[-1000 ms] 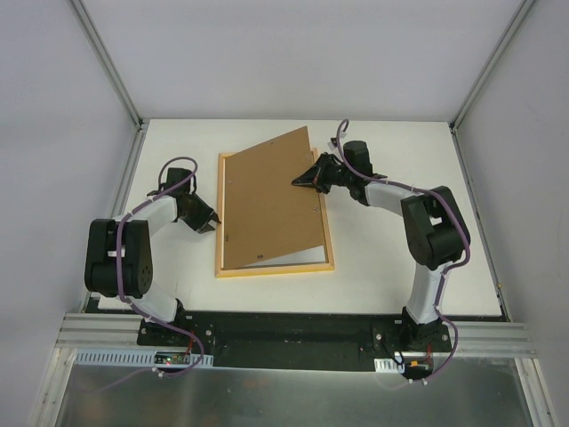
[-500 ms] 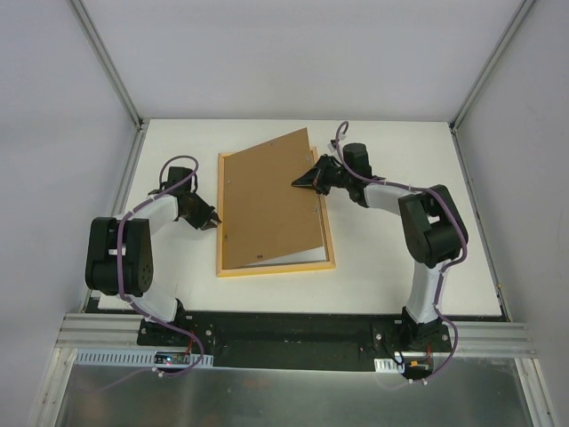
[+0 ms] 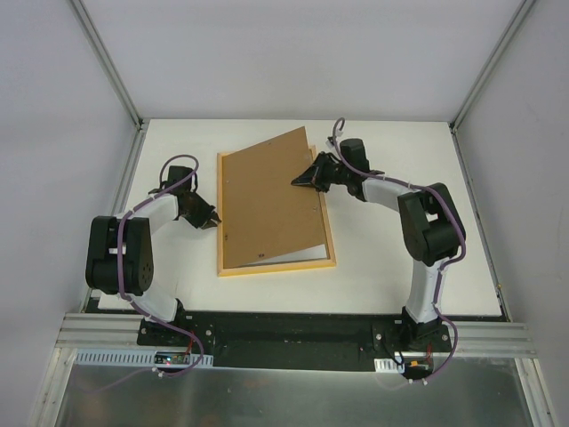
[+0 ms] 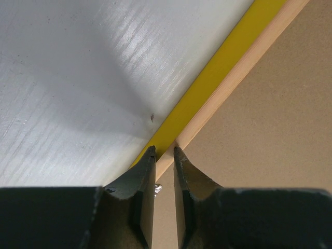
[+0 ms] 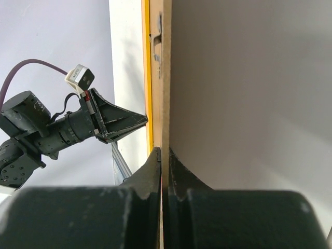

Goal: Put the photo into the frame
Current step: Place the backboard on the frame body.

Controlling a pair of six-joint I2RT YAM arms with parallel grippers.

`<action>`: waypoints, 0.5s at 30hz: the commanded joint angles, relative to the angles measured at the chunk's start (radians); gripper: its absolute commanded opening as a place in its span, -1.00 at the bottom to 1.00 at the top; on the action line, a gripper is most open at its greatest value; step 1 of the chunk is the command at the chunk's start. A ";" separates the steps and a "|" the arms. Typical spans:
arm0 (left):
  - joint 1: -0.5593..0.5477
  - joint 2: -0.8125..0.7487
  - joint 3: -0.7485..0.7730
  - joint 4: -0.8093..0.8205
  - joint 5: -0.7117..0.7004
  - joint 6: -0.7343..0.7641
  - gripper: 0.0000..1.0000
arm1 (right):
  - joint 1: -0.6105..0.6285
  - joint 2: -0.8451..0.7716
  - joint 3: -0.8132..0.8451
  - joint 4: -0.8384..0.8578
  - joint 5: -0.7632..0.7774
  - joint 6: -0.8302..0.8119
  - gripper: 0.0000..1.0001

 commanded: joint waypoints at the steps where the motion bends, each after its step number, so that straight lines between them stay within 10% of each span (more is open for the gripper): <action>1: -0.020 0.057 -0.021 -0.030 -0.065 0.011 -0.82 | 0.041 0.010 0.036 -0.159 0.083 -0.137 -0.99; 15: -0.020 0.058 -0.021 -0.033 -0.066 0.012 -0.86 | 0.040 -0.001 0.131 -0.419 0.217 -0.273 -0.18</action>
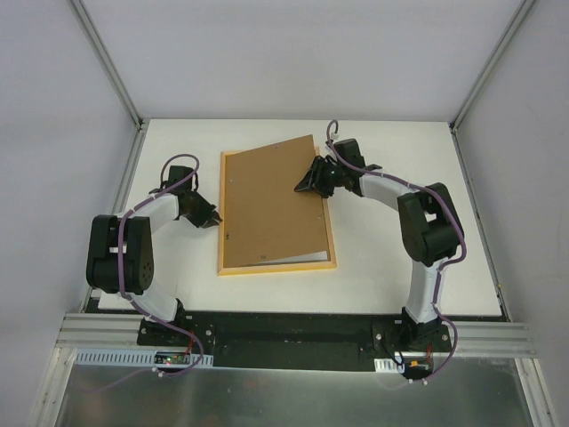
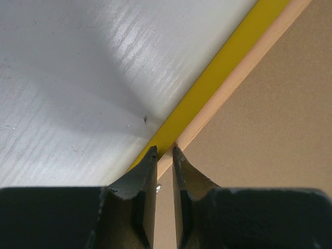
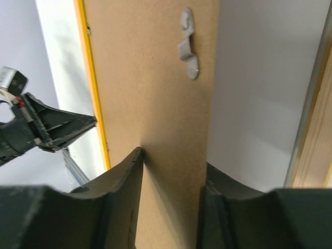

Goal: Put the photo into the frame
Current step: Place the backboard on the frame body.

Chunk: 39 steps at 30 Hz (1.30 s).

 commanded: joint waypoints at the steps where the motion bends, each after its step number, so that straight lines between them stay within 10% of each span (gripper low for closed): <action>1: -0.018 0.053 -0.025 -0.043 -0.066 0.012 -0.86 | 0.021 -0.002 0.057 -0.144 0.071 -0.098 -0.14; 39: -0.018 0.062 -0.013 -0.043 -0.045 0.022 -0.93 | 0.099 0.088 0.374 -0.598 0.429 -0.297 0.29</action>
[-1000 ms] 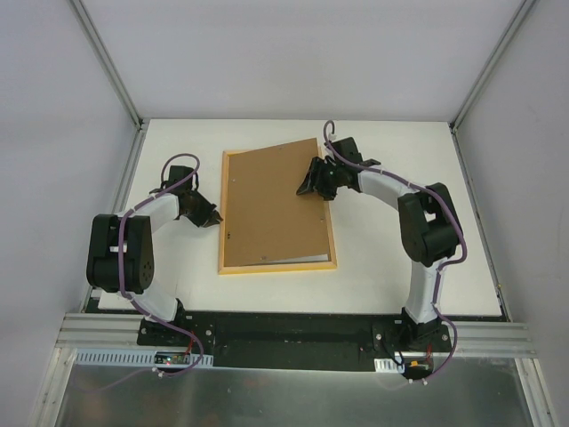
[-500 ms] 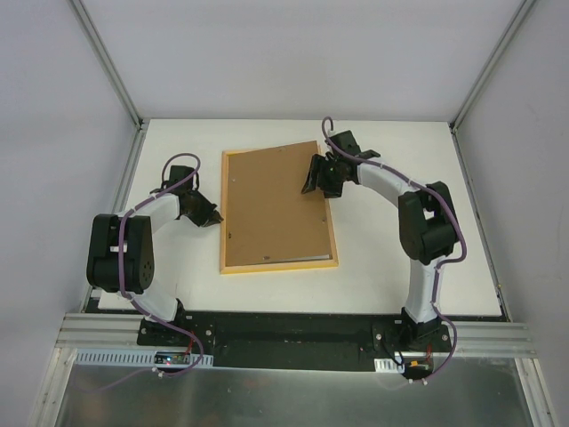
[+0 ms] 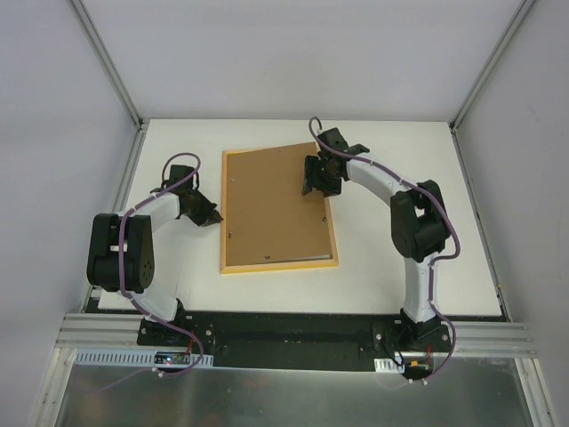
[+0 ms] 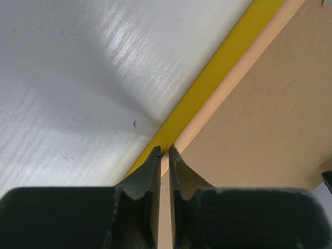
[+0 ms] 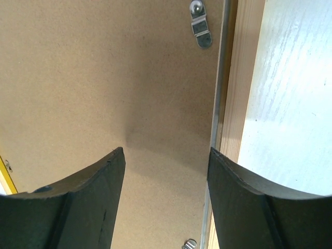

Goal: Put the photo into the frame
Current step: Place the backboard on the frame body.

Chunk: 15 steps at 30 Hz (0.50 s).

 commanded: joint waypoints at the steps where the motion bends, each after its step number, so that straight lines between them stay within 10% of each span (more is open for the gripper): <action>1: -0.012 0.049 -0.019 -0.066 -0.054 0.023 -0.93 | 0.035 0.018 0.071 -0.046 0.034 -0.022 0.29; 15: -0.012 0.051 -0.022 -0.066 -0.054 0.019 -0.93 | 0.038 -0.007 0.100 -0.128 0.166 -0.074 0.49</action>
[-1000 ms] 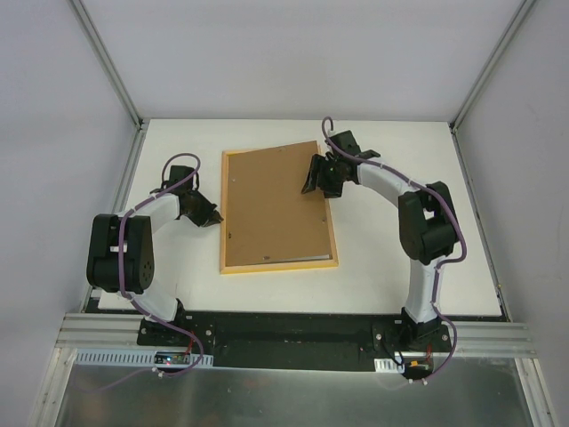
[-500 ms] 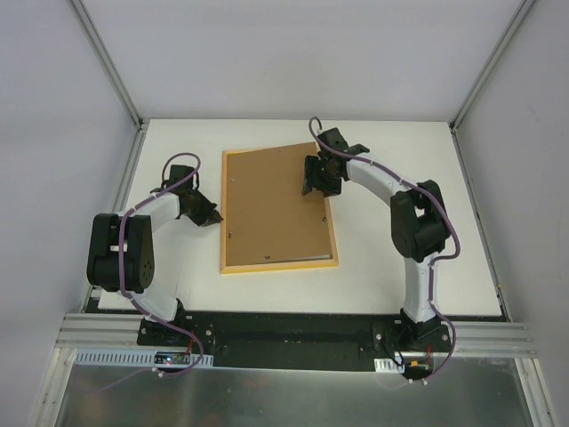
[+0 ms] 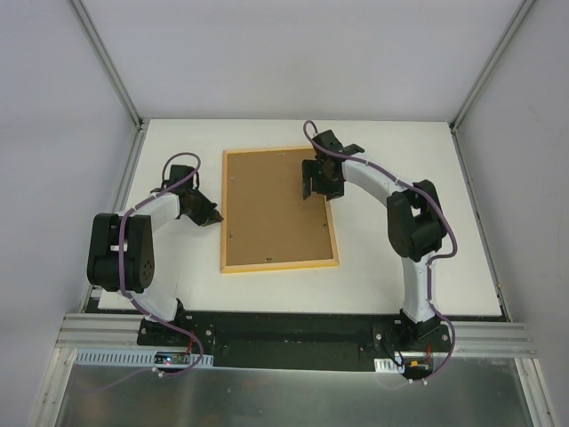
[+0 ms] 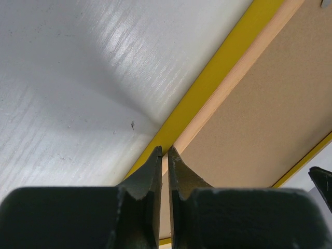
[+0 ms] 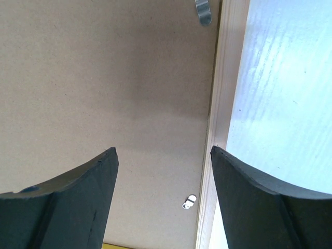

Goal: Put the photo into the frame
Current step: Place the backboard on the frame body, then press the fastener onto the backboard.

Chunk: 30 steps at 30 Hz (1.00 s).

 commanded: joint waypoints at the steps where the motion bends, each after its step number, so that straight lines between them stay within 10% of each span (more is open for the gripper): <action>1: -0.013 0.049 -0.023 -0.069 -0.057 0.021 -0.93 | 0.008 -0.031 0.070 -0.059 0.071 -0.038 0.50; 30: -0.015 0.034 -0.034 -0.061 -0.043 0.010 -0.92 | 0.031 -0.356 -0.522 0.182 0.091 0.014 0.56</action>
